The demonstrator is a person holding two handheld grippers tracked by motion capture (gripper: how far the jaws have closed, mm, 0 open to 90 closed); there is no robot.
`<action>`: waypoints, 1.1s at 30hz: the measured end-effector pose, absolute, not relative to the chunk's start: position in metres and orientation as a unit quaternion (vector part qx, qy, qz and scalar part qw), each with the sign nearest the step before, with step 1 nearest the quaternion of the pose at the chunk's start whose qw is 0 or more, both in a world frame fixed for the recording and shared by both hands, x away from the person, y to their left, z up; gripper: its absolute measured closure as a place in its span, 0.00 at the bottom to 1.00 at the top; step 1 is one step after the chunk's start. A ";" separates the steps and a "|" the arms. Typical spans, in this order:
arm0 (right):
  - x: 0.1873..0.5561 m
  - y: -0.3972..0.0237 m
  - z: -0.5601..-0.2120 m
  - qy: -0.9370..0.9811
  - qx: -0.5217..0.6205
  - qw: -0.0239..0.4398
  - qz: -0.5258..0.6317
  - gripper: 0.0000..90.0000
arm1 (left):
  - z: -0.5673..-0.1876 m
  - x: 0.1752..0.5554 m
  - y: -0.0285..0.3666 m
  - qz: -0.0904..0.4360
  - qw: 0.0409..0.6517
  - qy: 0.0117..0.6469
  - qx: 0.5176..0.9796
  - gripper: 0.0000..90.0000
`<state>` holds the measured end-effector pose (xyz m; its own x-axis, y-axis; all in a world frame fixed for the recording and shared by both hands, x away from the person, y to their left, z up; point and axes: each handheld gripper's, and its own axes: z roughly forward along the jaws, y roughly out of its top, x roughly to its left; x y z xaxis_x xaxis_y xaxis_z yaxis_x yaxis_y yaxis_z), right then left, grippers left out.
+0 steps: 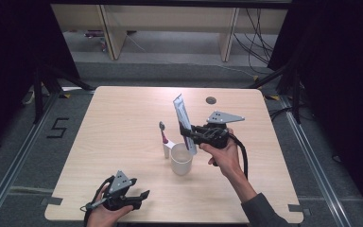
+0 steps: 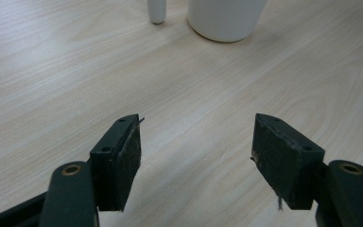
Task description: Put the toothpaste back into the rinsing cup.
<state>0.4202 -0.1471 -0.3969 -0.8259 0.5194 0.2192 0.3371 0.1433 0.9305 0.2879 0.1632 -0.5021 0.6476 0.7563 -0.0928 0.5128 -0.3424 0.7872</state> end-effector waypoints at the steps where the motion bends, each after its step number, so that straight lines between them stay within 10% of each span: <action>1: 0.420 -0.147 -0.397 0.752 0.285 0.077 0.589 0.84 | -0.502 0.288 0.163 0.146 0.417 0.394 0.806 0.37; 33: 0.416 -0.125 -0.440 0.780 0.274 0.057 0.559 0.84 | -0.503 0.288 0.162 0.144 0.414 0.392 0.809 0.36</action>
